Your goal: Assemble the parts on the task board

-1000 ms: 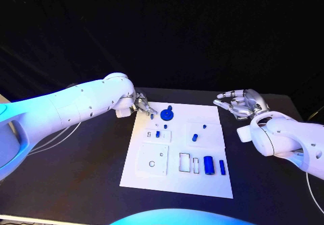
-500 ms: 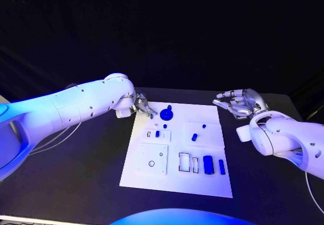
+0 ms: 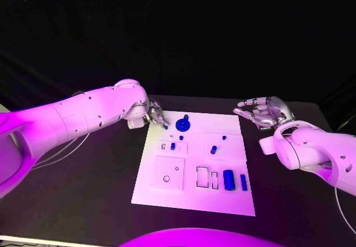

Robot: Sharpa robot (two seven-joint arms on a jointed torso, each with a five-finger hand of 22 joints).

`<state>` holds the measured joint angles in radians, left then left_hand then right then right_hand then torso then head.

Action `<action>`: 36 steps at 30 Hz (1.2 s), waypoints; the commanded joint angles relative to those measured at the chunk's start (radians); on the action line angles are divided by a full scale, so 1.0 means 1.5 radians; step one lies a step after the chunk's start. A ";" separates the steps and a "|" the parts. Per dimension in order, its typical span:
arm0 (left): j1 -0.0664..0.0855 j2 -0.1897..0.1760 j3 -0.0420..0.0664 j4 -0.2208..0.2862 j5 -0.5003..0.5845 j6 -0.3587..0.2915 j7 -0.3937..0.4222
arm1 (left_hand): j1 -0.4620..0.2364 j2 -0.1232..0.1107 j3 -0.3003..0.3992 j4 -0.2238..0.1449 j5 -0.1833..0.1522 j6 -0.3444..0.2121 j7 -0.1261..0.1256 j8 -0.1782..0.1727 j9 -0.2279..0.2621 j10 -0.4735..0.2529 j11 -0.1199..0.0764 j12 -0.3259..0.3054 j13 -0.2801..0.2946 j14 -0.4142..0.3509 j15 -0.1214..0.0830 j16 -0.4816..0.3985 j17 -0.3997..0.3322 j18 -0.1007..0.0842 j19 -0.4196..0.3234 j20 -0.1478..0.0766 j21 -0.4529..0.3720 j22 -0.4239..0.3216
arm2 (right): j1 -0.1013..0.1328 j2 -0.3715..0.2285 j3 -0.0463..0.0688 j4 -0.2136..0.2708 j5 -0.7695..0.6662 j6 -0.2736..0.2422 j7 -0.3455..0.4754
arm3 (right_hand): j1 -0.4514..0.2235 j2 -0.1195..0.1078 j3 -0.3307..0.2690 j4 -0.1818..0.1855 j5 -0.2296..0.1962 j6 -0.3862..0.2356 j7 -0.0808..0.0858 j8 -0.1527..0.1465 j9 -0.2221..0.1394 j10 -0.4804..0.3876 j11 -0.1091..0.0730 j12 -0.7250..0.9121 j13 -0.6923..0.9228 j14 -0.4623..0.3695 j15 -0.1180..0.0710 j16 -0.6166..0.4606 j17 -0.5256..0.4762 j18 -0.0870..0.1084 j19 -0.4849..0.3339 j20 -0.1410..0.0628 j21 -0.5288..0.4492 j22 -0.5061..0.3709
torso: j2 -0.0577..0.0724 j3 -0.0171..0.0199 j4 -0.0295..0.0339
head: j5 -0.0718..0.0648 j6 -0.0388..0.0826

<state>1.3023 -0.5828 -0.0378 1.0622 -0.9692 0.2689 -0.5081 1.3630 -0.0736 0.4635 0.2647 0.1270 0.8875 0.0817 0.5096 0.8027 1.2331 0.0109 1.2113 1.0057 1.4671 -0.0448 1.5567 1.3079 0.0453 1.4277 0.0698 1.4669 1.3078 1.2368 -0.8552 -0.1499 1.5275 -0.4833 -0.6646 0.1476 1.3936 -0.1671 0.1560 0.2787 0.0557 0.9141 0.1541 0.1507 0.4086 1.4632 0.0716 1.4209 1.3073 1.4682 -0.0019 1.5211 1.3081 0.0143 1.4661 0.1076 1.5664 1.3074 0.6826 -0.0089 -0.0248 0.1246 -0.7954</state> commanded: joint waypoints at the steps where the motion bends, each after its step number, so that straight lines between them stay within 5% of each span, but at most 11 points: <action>1: 0.000 0.001 0.000 0.000 0.018 0.008 0.013 | 0.010 -0.005 0.069 -0.033 0.000 -0.005 0.000 0.012 0.013 0.006 -0.001 0.000 -0.001 0.065 -0.001 0.003 0.164 0.001 0.000 -0.002 0.003 0.055 | 0.000 0.001 0.000 0.000 -0.002 0.010 0.008 | -0.004 0.001 -0.002 0.001 0.003 -0.005 0.001 0.005 0.001 -0.003 0.001 -0.003 0.102 0.049 0.001 -0.003 0.097 -0.010 0.070 -0.002 0.003 0.176 | 0.000 -0.0001 0.0000 | 0.001 -0.001; 15: 0.000 -0.020 0.000 0.022 0.048 -0.023 0.024 | -0.054 -0.057 0.232 -0.115 0.023 0.000 0.001 0.043 0.036 0.024 -0.002 0.005 0.005 0.066 -0.002 0.004 0.165 -0.001 0.007 -0.002 0.008 0.066 | 0.000 0.002 0.000 -0.003 -0.002 0.010 0.008 | -0.004 0.001 -0.003 0.001 0.003 -0.005 0.001 0.005 0.001 -0.003 0.001 -0.002 0.102 0.049 0.001 -0.003 0.097 -0.010 0.070 -0.002 0.003 0.176 | -0.001 -0.0004 0.0010 | 0.004 0.000; 23: 0.000 -0.071 0.000 0.101 0.071 -0.050 0.033 | -0.092 -0.079 0.261 -0.147 0.112 0.021 -0.006 0.050 0.040 0.050 -0.009 0.018 0.026 0.066 -0.009 0.004 0.166 -0.005 0.022 -0.009 0.018 0.084 | -0.002 -0.001 0.000 -0.004 -0.001 0.011 0.008 | -0.004 0.001 -0.003 0.001 0.003 -0.005 0.001 0.005 0.001 -0.003 0.001 -0.002 0.102 0.049 0.001 -0.003 0.097 -0.010 0.070 -0.002 0.003 0.176 | -0.003 -0.0002 0.0028 | 0.004 -0.001; 36: -0.009 -0.146 -0.002 0.240 -0.007 -0.090 0.041 | -0.100 -0.085 0.264 -0.156 0.131 0.031 -0.010 0.050 0.039 0.063 -0.013 0.027 0.041 0.066 -0.012 0.004 0.166 -0.008 0.030 -0.012 0.024 0.095 | -0.010 -0.003 0.000 -0.007 -0.008 0.013 0.011 | -0.004 0.002 -0.003 0.001 0.003 -0.005 0.001 0.006 0.001 -0.004 0.001 -0.003 0.101 0.048 0.001 -0.003 0.096 -0.010 0.070 -0.002 0.003 0.176 | -0.003 0.0006 0.0034 | 0.009 -0.005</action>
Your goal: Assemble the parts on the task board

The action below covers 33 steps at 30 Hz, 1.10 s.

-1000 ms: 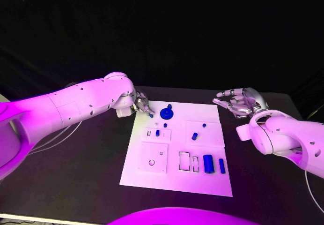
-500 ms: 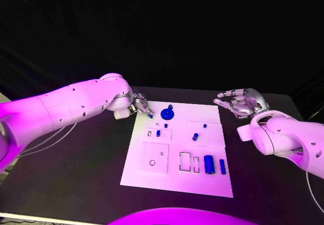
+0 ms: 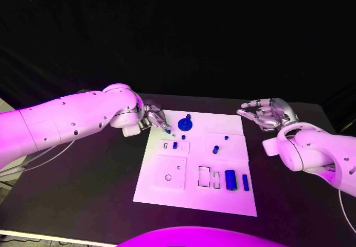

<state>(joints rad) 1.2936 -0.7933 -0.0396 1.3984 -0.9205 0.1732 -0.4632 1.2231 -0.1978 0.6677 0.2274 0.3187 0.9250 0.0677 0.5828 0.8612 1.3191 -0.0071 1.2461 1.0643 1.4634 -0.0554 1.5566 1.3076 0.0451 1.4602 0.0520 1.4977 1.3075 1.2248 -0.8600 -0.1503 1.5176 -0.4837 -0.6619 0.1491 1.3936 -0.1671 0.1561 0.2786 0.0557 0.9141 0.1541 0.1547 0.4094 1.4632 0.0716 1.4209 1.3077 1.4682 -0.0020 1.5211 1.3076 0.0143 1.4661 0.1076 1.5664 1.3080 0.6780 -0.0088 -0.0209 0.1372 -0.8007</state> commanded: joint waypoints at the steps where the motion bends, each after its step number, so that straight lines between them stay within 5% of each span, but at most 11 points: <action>1: -0.006 -0.009 -0.001 0.023 -0.046 -0.028 0.010 | -0.008 -0.002 0.128 -0.132 0.004 0.007 -0.001 0.001 0.000 0.006 -0.001 0.004 0.003 0.069 -0.005 0.004 0.166 -0.008 0.010 0.000 0.004 0.096 | -0.002 0.000 0.000 0.000 -0.008 0.011 0.010 | -0.004 0.002 -0.003 0.001 0.003 -0.005 0.001 0.003 0.001 -0.004 0.001 -0.003 0.101 0.048 0.001 -0.003 0.096 -0.010 0.070 -0.002 0.003 0.175 | 0.000 0.0005 0.0008 | 0.002 -0.002; 14: -0.032 -0.024 -0.005 0.065 -0.096 -0.037 -0.012 | -0.013 -0.006 0.132 -0.136 0.016 0.014 -0.003 0.001 -0.001 0.014 -0.003 0.009 0.011 0.069 -0.007 0.005 0.167 -0.010 0.013 -0.002 0.007 0.100 | -0.005 -0.001 0.000 -0.001 -0.013 0.011 0.011 | -0.004 0.002 -0.004 0.001 0.003 -0.005 0.001 0.003 0.001 -0.005 0.001 -0.005 0.100 0.048 0.001 -0.004 0.095 -0.010 0.070 -0.002 0.003 0.175 | 0.001 0.0006 -0.0016 | 0.005 -0.005; 33: -0.039 -0.035 -0.014 0.082 -0.115 -0.029 -0.033 | -0.017 -0.009 0.134 -0.139 0.026 0.018 -0.004 0.001 -0.001 0.019 -0.005 0.012 0.016 0.069 -0.008 0.005 0.168 -0.010 0.014 -0.003 0.007 0.101 | -0.006 -0.003 0.000 0.000 -0.015 0.011 0.011 | -0.004 0.002 -0.004 0.001 0.003 -0.005 0.001 0.003 0.001 -0.005 0.001 -0.005 0.100 0.048 0.001 -0.004 0.095 -0.010 0.070 -0.002 0.003 0.175 | 0.001 0.0002 -0.0010 | 0.007 -0.009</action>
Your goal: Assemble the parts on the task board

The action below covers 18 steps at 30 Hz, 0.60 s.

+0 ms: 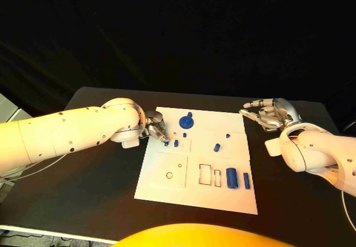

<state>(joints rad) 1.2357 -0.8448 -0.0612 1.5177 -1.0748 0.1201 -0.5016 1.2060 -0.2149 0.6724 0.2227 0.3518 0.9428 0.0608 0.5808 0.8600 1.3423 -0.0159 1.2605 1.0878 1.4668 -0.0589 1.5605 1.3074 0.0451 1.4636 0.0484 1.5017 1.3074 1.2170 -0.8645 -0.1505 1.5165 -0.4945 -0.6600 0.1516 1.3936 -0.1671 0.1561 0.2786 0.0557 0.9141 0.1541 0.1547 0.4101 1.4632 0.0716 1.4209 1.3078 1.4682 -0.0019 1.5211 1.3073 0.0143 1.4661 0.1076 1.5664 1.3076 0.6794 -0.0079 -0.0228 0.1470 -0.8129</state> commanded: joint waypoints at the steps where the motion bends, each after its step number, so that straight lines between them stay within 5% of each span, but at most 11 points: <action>1: 0.000 -0.001 0.000 0.002 -0.012 0.006 -0.008 | -0.006 0.002 0.131 -0.136 0.004 0.006 0.000 0.002 0.000 0.004 0.001 0.002 0.001 0.067 -0.005 0.003 0.168 -0.010 0.011 -0.001 0.004 0.101 | 0.000 0.000 0.000 0.001 -0.008 0.010 0.010 | -0.004 0.002 -0.004 0.001 0.003 -0.005 0.001 0.003 0.001 -0.005 0.000 -0.005 0.100 0.048 0.000 -0.004 0.095 -0.010 0.070 -0.002 0.003 0.175 | 0.000 -0.0005 0.0003 | 0.000 -0.001; 18: -0.001 0.003 0.000 0.002 -0.018 0.016 -0.010 | -0.007 0.002 0.132 -0.136 0.006 0.007 0.000 0.002 -0.001 0.004 0.001 0.002 0.000 0.067 -0.006 0.003 0.168 -0.009 0.011 -0.001 0.004 0.100 | -0.001 0.000 0.000 0.000 -0.008 0.011 0.010 | -0.004 0.002 -0.004 0.001 0.003 -0.005 0.001 0.003 0.001 -0.005 0.000 -0.005 0.100 0.048 0.000 -0.004 0.095 -0.010 0.070 -0.002 0.003 0.175 | 0.000 0.0003 -0.0002 | 0.001 -0.003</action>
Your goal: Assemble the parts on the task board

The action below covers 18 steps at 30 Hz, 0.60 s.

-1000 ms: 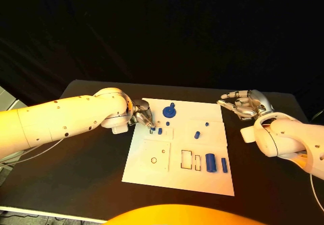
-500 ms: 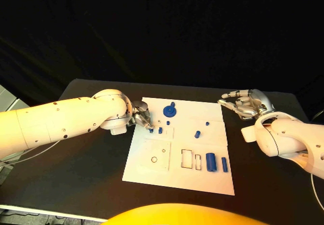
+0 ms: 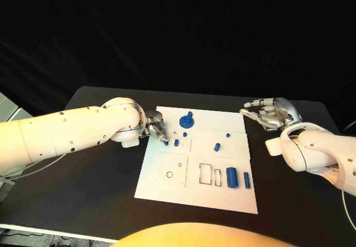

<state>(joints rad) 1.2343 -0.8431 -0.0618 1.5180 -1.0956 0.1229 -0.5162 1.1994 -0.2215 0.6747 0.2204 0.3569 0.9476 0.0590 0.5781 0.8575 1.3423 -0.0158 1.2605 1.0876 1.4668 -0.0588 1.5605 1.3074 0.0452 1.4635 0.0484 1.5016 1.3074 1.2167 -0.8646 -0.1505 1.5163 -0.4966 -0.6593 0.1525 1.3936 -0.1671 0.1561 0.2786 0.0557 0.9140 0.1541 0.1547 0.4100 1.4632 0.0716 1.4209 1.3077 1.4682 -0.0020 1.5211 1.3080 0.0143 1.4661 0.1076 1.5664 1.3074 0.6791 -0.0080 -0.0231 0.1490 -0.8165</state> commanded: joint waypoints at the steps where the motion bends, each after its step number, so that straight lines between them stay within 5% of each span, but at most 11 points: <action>1: -0.001 0.002 0.000 0.002 -0.005 0.015 0.000 | -0.003 0.006 0.130 -0.135 0.003 0.004 0.001 0.004 0.001 0.004 0.001 0.002 0.000 0.067 -0.006 0.003 0.168 -0.009 0.011 -0.001 0.004 0.100 | -0.001 0.000 0.000 0.000 -0.007 0.010 0.009 | -0.004 0.002 -0.004 0.001 0.003 -0.005 0.001 0.003 0.001 -0.005 0.000 -0.005 0.100 0.048 0.001 -0.004 0.095 -0.010 0.070 -0.002 0.003 0.176 | 0.000 0.0003 -0.0002 | 0.000 -0.001; 18: -0.001 0.007 -0.001 -0.002 -0.003 0.032 0.002 | -0.004 0.005 0.131 -0.135 0.004 0.004 0.001 0.004 0.001 0.004 0.001 0.002 0.001 0.067 -0.006 0.003 0.168 -0.009 0.009 -0.001 0.003 0.098 | -0.001 0.000 0.000 0.000 -0.007 0.011 0.009 | -0.004 0.002 -0.004 0.001 0.003 -0.005 0.001 0.003 0.001 -0.005 0.000 -0.005 0.100 0.048 0.001 -0.004 0.095 -0.010 0.070 -0.002 0.003 0.176 | 0.000 0.0000 -0.0001 | -0.002 -0.002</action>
<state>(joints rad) 1.2343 -0.8354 -0.0627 1.5138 -1.0997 0.1423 -0.5168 1.1968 -0.2241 0.6748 0.2204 0.3566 0.9492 0.0607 0.5772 0.8596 1.3422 -0.0157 1.2605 1.0875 1.4668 -0.0588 1.5605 1.3073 0.0452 1.4635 0.0484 1.5016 1.3073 1.2163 -0.8642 -0.1505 1.5161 -0.4971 -0.6578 0.1532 1.3936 -0.1672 0.1561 0.2786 0.0557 0.9141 0.1541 0.1546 0.4099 1.4632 0.0716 1.4209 1.3076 1.4682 -0.0019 1.5211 1.3078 0.0143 1.4661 0.1076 1.5664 1.3073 0.6791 -0.0077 -0.0229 0.1467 -0.8199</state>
